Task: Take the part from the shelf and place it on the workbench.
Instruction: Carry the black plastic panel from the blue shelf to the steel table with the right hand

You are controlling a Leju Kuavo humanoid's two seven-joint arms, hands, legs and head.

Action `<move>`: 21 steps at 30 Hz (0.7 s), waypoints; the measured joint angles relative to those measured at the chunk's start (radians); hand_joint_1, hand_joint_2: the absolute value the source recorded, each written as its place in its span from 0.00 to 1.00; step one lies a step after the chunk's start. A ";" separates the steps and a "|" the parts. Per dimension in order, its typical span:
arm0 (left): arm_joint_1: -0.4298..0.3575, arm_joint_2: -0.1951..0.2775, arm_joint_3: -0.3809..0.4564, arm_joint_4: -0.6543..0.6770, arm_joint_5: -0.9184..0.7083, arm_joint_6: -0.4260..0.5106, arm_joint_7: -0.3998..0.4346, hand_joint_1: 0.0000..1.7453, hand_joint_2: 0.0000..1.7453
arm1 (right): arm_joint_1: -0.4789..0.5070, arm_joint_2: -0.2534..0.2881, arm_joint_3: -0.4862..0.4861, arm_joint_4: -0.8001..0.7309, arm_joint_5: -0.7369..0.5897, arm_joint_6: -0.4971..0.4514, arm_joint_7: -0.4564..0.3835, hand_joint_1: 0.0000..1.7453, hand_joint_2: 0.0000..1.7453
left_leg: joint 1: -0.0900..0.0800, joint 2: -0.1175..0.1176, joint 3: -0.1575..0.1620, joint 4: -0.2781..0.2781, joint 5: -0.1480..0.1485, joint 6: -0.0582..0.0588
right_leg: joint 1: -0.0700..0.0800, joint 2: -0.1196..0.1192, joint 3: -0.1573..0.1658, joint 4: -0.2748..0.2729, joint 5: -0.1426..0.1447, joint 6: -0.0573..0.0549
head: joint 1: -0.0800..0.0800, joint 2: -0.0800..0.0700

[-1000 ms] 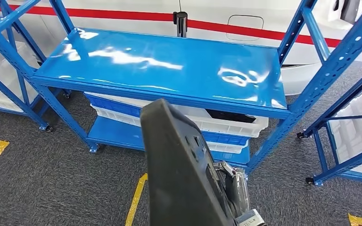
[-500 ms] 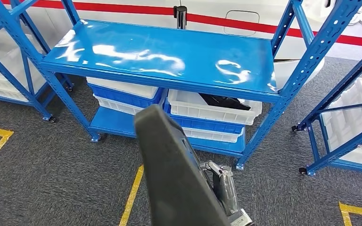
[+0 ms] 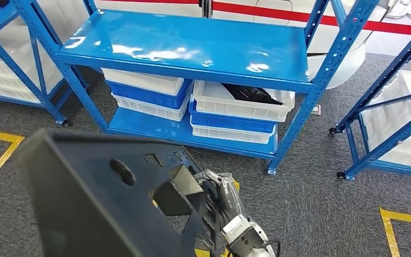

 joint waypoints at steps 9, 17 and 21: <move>0.012 -0.047 0.000 -0.021 0.012 -0.002 -0.038 0.00 1.00 | -0.036 0.057 -0.002 0.080 0.042 0.034 -0.016 1.00 1.00 | 0.020 -0.007 -0.073 0.286 -0.176 -0.034 | -0.002 -0.030 -0.084 0.018 0.044 -0.040 | -0.015 0.000; 0.007 -0.032 0.021 -0.021 0.036 0.018 -0.033 0.00 1.00 | -0.034 0.048 -0.004 0.083 0.031 0.035 -0.020 1.00 1.00 | 0.016 0.011 0.111 0.037 -0.133 -0.022 | 0.009 -0.073 -0.114 0.031 0.074 -0.003 | -0.015 0.000; 0.009 -0.030 0.025 -0.021 0.033 0.020 -0.040 0.00 1.00 | -0.031 0.043 -0.004 0.082 0.031 0.032 -0.023 1.00 1.00 | 0.007 -0.010 0.091 0.026 -0.116 0.014 | 0.007 -0.045 -0.179 0.138 0.011 -0.007 | -0.013 0.000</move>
